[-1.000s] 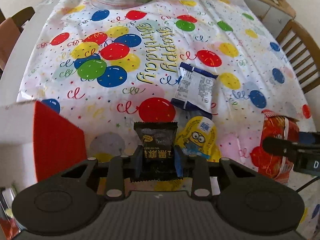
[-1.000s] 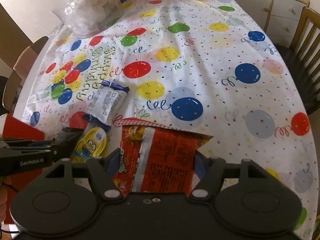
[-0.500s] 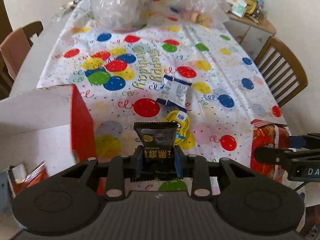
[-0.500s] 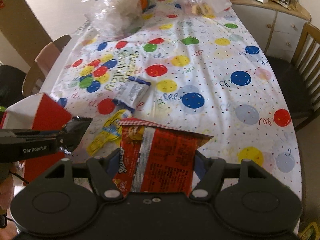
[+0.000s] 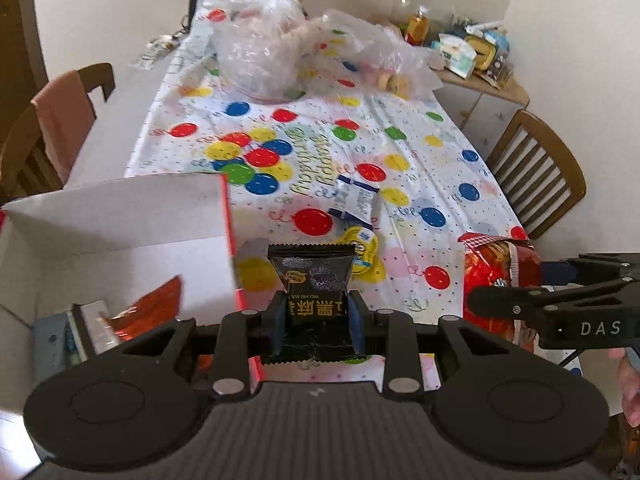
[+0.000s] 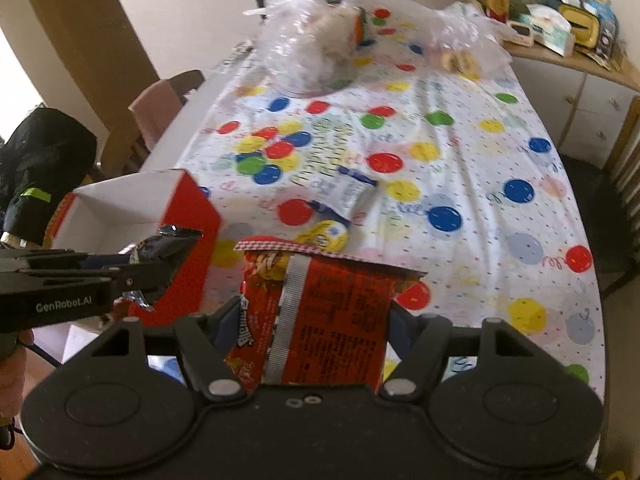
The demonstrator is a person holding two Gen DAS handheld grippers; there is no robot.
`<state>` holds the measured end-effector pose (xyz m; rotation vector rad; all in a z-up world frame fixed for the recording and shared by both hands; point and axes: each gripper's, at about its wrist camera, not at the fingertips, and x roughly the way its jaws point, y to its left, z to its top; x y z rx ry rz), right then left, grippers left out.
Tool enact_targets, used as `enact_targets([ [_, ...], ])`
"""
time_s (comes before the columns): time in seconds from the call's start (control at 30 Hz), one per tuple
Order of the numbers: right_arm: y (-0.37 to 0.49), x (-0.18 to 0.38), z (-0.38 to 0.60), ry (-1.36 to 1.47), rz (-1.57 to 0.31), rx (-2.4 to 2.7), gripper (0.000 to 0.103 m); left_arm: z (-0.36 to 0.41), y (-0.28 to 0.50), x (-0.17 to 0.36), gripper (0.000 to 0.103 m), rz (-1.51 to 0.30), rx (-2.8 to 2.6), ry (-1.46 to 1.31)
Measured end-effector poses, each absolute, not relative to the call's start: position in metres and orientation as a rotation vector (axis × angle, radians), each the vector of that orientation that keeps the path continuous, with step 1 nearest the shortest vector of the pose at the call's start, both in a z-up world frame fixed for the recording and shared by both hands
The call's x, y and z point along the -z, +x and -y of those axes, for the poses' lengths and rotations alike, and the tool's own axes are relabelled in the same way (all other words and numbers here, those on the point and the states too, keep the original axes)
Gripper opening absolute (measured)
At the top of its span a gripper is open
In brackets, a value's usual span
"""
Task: Organize snacks
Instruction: 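Carry the red packet and black wrapper with both tools over the white box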
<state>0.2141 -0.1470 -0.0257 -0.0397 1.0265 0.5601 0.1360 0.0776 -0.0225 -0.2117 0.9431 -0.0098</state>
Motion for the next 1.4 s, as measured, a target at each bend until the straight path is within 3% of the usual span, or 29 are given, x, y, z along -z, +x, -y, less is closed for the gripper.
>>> enact_targets([
  [0.67,0.166,-0.001,0.008,-0.108,-0.957,-0.696,0.071,-0.204,0.062,0.006,0.031,-0.875,-0.15,-0.258],
  [1.03,0.173,0.006,-0.074,-0.18,-0.95,-0.722,0.071,-0.272,0.047,0.027,0.031,-0.892,-0.251,-0.286],
  [1.4,0.201,0.035,-0.145,-0.264,-1.0,-0.766,0.071,-0.289,0.065,0.053,0.031,-0.936,-0.244,-0.265],
])
